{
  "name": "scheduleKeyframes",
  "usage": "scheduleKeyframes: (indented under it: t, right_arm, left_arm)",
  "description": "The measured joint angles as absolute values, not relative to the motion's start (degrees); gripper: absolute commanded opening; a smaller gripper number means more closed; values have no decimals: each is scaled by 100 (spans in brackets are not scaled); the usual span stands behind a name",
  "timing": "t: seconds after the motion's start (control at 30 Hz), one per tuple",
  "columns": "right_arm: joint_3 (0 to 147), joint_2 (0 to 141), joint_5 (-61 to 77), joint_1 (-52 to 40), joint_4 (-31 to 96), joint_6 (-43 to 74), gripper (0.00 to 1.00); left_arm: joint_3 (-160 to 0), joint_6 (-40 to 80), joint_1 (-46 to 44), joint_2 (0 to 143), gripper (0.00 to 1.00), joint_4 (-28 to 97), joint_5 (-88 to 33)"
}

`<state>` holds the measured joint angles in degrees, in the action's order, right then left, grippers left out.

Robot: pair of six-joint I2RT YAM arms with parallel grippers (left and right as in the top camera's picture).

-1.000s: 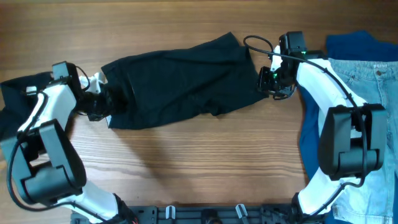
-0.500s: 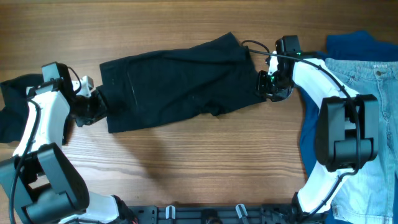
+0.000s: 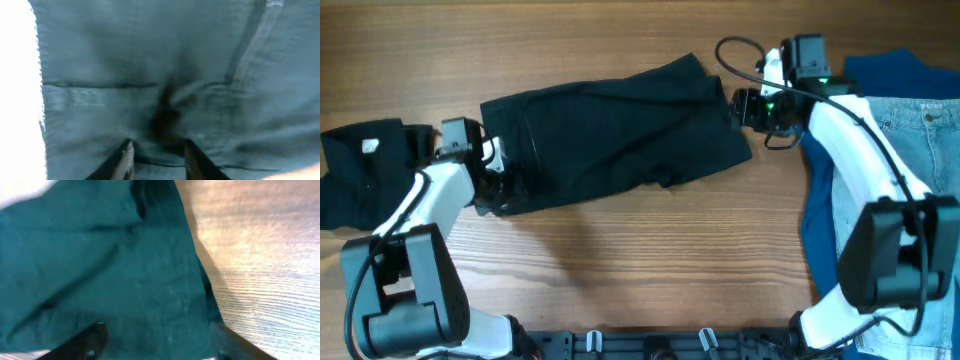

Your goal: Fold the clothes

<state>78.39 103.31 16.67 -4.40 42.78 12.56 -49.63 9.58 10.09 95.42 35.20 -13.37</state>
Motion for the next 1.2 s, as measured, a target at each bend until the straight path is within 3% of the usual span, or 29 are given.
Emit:
scheduleKeyframes:
  t: [0.03,0.13,0.17,0.27,0.33,0.4,0.43,0.57,0.7,0.8,0.93,0.97,1.03,1.07,1.13,1.2]
  right_arm:
    - [7837,10315,1645,-440,4294,1278,81]
    - [7708,10444,1603,-440,4318,1278,81]
    - [7655,10545,1601,-440,4322,1278,81]
    - [7614,10982,1601,-440,4359,1280,80]
    - [7609,11205,1612,-440,4381,1280,73]
    - [7609,11371,1721,-440,4412,1295,61]
    - [7607,11428,1831,-447,4458,1247,39]
    - [7408,11432,1973,-526,4456,1273,37]
    - [6919,11290,2171,-543,4154,1356,8]
    - [6713,11227,2421,-548,4482,1352,4]
    - [6455,10916,2397,-589,5334,1356,5]
    - [6414,10746,2377,-591,5537,1365,11]
    - [6401,10221,2283,-591,5819,1505,55]
    - [6401,9942,2185,-591,5833,1570,68]
    - [6401,9378,1911,-591,5586,1734,75]
    - [6416,9004,1745,-591,4980,1822,77]
  left_arm:
    - [-4884,1076,1013,9522,39,3371,-1291]
    - [-4759,1313,1011,9441,8,3186,-1170]
    - [-4744,1393,1013,9441,4,3170,-1096]
    - [-4733,1590,1050,9421,4,3192,-777]
    - [-4718,1695,1175,9426,4,3188,-666]
    - [-4718,1734,1326,9426,4,3177,-611]
    - [-4718,1739,1374,9426,4,3170,-585]
    - [-4722,1754,1527,9426,4,3164,-556]
    - [-4751,1752,1717,9428,4,3179,-464]
    - [-4823,1745,1739,9435,4,3334,-263]
    - [-4982,1730,1761,9467,6,3605,102]
    - [-5024,1730,1776,9467,8,3629,191]
    - [-5081,1723,1782,9470,18,3645,279]
    - [-5129,1719,1782,9470,24,3647,336]
    - [-5175,1730,1782,9470,29,3693,357]
    - [-5188,1708,1782,9472,33,3719,329]
